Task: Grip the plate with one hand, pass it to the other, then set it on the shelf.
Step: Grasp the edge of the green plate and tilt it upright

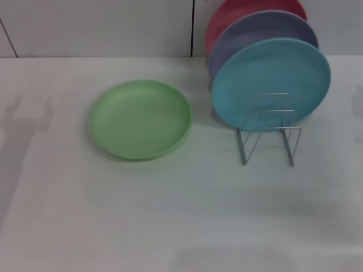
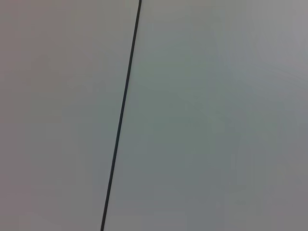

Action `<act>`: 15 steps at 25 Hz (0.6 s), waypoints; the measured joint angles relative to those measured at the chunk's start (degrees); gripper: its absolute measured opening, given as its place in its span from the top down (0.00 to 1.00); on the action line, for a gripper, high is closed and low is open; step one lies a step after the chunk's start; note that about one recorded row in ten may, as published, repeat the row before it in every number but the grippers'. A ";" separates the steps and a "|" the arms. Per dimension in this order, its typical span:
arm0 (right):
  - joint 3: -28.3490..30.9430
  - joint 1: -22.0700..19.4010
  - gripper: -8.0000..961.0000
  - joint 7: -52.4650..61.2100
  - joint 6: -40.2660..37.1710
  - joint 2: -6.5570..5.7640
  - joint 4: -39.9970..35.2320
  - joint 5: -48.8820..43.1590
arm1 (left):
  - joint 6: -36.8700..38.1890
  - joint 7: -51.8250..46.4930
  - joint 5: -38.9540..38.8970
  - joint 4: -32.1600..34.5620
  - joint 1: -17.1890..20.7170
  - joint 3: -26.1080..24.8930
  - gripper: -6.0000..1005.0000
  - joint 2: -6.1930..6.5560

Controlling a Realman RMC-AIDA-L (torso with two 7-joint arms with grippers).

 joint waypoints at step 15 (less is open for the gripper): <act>-0.02 0.83 0.45 -0.21 1.23 -0.05 -0.52 -0.21 | -8.80 -10.16 0.52 4.70 0.56 3.37 0.28 0.88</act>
